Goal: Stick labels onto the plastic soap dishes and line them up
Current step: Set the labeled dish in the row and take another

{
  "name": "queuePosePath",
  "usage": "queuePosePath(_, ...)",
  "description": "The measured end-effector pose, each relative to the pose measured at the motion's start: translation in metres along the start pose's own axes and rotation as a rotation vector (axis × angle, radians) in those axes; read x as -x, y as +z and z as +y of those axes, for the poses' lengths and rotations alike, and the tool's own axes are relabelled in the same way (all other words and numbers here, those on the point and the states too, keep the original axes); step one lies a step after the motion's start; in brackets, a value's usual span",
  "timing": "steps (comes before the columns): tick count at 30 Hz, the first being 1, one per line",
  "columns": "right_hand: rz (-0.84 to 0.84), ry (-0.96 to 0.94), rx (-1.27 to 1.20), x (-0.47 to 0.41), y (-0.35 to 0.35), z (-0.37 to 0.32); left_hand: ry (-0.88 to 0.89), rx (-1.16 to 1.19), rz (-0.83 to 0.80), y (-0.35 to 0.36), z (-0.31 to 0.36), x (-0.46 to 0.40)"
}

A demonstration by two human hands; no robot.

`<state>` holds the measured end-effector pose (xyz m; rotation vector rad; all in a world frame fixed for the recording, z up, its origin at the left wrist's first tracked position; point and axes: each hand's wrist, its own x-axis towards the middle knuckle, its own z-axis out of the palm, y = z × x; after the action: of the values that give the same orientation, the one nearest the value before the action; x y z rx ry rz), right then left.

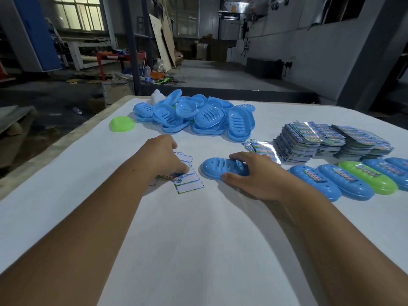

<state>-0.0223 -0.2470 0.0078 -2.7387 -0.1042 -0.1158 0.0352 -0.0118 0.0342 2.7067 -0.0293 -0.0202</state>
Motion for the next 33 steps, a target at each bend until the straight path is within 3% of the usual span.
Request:
queuePosePath(8,0.006,0.015,-0.007,0.001,0.001,-0.001,0.017,0.125,0.079,0.000,0.002,-0.005)
queuePosePath(11,0.127,-0.007,-0.097,0.000,0.003,-0.005,0.117,0.245,0.141,-0.001,0.004,-0.007)
queuePosePath(14,0.279,-0.019,-0.393,-0.001,0.004,-0.014,0.207,0.480,0.105,-0.002,0.011,-0.004)
queuePosePath(16,0.207,-0.019,-0.671,-0.002,0.004,-0.020,0.266,0.623,0.045,0.001,0.017,0.001)
queuePosePath(18,0.128,-0.054,-0.788,-0.001,0.004,-0.023,0.298,0.686,0.017,0.006,0.022,0.004)
queuePosePath(27,0.285,0.007,-0.816,-0.004,-0.001,-0.019,0.236,0.678,-0.033,0.005,0.028,0.010)
queuePosePath(33,0.278,-0.004,-0.849,-0.002,-0.004,-0.018,0.232,0.656,-0.036,0.004,0.029,0.014)
